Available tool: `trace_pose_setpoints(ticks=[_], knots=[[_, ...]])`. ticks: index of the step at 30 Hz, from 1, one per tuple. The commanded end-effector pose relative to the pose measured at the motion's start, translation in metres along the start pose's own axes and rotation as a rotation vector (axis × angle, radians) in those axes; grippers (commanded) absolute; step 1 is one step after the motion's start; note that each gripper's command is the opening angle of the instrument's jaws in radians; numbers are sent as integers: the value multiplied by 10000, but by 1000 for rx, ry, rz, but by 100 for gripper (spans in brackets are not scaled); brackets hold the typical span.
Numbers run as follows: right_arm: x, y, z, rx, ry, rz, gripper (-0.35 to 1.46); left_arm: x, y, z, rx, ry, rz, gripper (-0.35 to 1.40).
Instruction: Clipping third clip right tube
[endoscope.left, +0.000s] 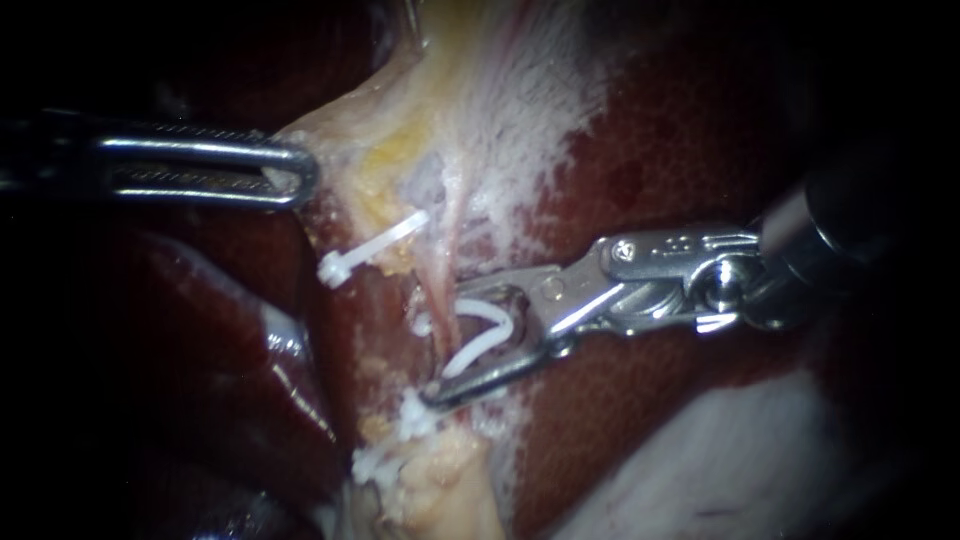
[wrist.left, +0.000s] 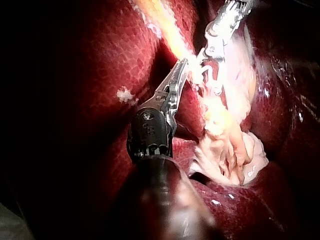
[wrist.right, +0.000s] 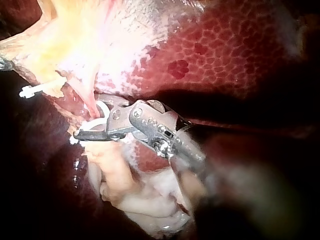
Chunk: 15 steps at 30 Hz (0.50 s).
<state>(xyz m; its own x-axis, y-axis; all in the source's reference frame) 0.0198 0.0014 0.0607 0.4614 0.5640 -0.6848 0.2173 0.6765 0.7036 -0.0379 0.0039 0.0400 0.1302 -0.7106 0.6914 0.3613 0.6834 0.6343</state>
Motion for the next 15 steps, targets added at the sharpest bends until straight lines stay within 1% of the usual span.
trace_pose_setpoints(ticks=[1, 7, 12, 15], knots=[[1, -1, 0, 2, 2, 2, 53, 0, 0, 0, 0, 0, 0, -35], [3, -2, -1, 13, 31, 23, 51, 0, 0, 0, 0, 0, 0, -35], [5, -1, -1, 14, 35, 23, 50, 0, 0, 0, 0, 0, 0, -35], [6, 0, 0, 17, 44, 28, 50, 0, 0, 0, 0, 0, 0, -35]])
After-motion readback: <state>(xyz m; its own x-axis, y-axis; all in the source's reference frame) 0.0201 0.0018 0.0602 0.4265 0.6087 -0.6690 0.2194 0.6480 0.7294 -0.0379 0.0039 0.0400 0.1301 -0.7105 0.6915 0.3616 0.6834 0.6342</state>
